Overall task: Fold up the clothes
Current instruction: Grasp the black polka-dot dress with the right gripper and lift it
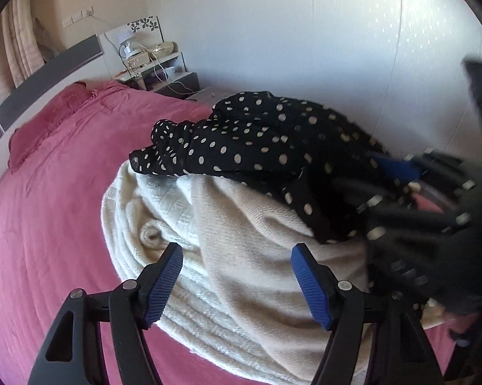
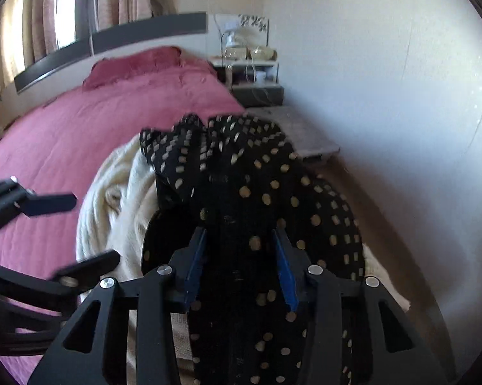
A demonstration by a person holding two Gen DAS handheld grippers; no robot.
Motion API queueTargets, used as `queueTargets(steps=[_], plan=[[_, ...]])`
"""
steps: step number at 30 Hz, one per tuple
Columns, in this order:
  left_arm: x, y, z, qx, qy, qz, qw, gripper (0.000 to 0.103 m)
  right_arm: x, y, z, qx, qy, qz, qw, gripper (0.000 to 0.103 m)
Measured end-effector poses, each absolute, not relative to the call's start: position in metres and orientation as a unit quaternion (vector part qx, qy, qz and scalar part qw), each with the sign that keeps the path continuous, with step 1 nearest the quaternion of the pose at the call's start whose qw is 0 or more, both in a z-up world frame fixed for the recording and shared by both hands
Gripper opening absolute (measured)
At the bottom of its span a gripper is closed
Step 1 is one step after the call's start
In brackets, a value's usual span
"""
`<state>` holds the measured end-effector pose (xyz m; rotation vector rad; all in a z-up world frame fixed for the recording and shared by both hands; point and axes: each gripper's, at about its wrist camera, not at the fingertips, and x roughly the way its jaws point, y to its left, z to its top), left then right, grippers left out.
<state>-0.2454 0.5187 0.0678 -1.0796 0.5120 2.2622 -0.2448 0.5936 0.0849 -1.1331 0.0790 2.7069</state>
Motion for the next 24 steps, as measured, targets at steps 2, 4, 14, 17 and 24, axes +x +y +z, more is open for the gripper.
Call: queueTargets(steps=[2, 4, 14, 17, 24], plan=[[-0.245, 0.519, 0.070, -0.402, 0.192, 0.848, 0.288, 0.071, -0.247, 0.591, 0.082, -0.386, 0.020, 0.916, 0.103, 0.061], [-0.245, 0.519, 0.072, -0.403, 0.192, 0.848, 0.287, 0.071, -0.249, 0.589, 0.080, -0.389, 0.010, 0.914, 0.116, 0.029], [-0.255, 0.501, 0.081, -0.402, 0.177, 0.857, 0.270, 0.071, -0.189, 0.614, 0.126, -0.285, 0.198, 0.937, -0.022, 0.012], [-0.255, 0.486, 0.088, -0.395, 0.157, 0.865, 0.266, 0.071, -0.169, 0.605, 0.143, -0.258, 0.233, 0.935, -0.072, 0.012], [-0.255, 0.445, 0.096, -0.409, 0.113, 0.872, 0.243, 0.071, -0.142, 0.529, 0.190, -0.236, 0.240, 0.921, -0.195, 0.012]])
